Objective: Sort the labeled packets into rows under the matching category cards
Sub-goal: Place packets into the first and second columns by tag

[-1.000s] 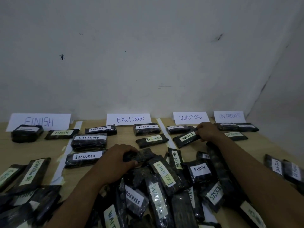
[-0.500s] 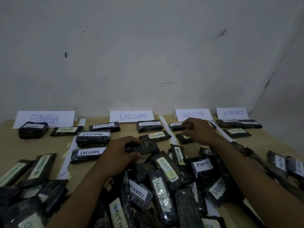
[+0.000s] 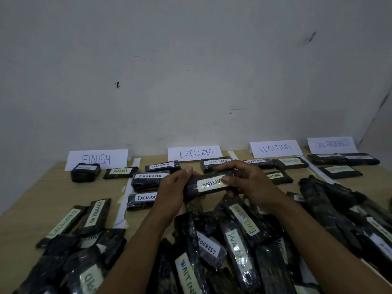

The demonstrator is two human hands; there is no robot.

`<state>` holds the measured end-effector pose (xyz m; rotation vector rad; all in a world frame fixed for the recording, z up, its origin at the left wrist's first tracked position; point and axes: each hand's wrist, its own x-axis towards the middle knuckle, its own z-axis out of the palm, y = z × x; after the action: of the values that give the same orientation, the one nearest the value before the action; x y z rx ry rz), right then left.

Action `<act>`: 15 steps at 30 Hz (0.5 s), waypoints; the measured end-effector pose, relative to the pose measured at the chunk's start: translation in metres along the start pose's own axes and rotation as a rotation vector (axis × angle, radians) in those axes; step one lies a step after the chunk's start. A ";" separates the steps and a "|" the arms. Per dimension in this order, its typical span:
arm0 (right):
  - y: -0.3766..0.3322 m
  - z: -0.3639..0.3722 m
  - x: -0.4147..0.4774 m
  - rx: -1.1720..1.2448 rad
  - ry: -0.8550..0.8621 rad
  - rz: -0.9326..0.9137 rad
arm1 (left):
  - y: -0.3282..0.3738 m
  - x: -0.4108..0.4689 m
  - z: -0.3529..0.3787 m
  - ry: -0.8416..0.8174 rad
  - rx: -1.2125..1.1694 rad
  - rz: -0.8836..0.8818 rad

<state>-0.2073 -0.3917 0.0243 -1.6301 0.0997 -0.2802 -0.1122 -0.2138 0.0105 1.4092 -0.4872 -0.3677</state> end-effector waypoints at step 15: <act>0.003 0.009 0.002 0.211 0.055 -0.009 | -0.011 0.004 -0.004 -0.267 -0.113 -0.038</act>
<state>-0.2030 -0.3840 0.0208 -1.4140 0.1009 -0.3312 -0.1058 -0.2138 -0.0008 1.2665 -0.6474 -0.6099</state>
